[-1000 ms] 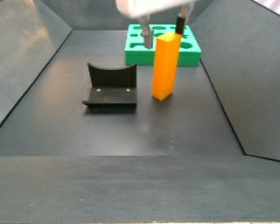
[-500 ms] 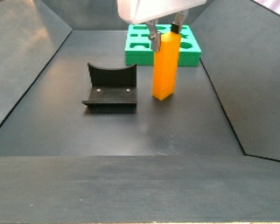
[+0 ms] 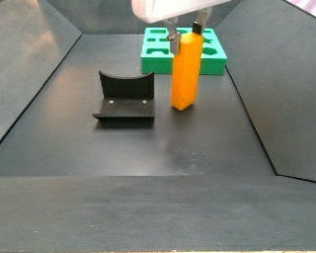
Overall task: Pick up the rectangle object. Move up. Move to above the board. Insert the rectangle object.
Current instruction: Pick up the rectangle object.
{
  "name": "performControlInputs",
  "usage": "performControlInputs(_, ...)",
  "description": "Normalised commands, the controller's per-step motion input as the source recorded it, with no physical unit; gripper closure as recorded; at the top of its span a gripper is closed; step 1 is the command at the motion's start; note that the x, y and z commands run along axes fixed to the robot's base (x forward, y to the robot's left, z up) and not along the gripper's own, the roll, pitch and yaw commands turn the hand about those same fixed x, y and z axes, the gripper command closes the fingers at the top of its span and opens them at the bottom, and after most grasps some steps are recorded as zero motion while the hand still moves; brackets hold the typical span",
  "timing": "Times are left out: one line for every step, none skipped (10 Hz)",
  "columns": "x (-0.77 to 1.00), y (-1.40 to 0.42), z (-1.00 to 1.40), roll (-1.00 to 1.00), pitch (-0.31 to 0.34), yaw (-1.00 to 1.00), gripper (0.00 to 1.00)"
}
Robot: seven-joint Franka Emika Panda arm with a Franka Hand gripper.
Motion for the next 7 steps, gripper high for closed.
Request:
performControlInputs(0.00,0.00,0.00,0.00,0.000,0.00,1.00)
performControlInputs(0.00,0.00,0.00,0.00,0.000,0.00,1.00)
performControlInputs(0.00,0.00,0.00,0.00,0.000,0.00,1.00)
performControlInputs(0.00,0.00,0.00,0.00,0.000,0.00,1.00)
performControlInputs(0.00,0.00,0.00,0.00,0.000,0.00,1.00)
performControlInputs(0.00,0.00,0.00,0.00,0.000,0.00,1.00)
performControlInputs(0.00,0.00,0.00,0.00,0.000,0.00,1.00)
